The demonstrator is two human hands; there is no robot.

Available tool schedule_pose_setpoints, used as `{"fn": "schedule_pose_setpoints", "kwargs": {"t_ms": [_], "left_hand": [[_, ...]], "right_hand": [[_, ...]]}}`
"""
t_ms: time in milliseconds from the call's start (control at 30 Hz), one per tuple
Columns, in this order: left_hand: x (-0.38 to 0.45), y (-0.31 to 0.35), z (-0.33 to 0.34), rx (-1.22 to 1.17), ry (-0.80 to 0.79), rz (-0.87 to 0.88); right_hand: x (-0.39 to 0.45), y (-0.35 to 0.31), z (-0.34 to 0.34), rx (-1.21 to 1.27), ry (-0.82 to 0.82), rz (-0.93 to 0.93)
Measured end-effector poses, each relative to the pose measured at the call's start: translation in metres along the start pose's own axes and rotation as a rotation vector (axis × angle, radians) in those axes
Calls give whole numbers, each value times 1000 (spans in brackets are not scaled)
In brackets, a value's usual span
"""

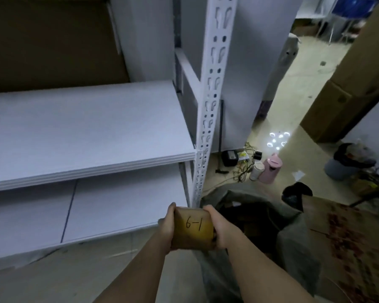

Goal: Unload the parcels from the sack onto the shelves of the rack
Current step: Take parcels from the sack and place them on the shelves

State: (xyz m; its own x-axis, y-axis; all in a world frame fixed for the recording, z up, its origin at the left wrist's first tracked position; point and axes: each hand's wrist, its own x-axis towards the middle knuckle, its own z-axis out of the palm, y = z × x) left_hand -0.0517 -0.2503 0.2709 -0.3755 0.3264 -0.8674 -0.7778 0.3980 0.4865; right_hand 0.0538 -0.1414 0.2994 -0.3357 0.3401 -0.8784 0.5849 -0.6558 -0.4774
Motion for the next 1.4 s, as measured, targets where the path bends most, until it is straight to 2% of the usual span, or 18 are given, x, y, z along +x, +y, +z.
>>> {"fn": "schedule_pose_setpoints", "kwargs": {"t_ms": [300,400,567,700,800,967,1167,1400], "left_hand": [[-53,0,-191,-139,25,154],[-54,9,-259,-175,72,239],[-144,36,-314,-277,117,353],[-172,64,-366,-330,228,441],[-234,86,-378,-341,322,528],[-323,127,-392,-370,488,746],[-432,159,-380,-331,543,1023],[-519,183,-368,-254,647,1233]], "right_hand": [[-107,39,171,-137,-73,-157],[-143,44,227,-192,-158,-237],[-202,37,296,-277,-254,-376],[-238,24,342,-389,-307,-509],[-248,4,374,-417,-335,-654],[-324,-27,409,-401,-394,-869],[-391,-60,434,-271,-452,-1079],[-465,-94,449,-197,-399,-1301]]}}
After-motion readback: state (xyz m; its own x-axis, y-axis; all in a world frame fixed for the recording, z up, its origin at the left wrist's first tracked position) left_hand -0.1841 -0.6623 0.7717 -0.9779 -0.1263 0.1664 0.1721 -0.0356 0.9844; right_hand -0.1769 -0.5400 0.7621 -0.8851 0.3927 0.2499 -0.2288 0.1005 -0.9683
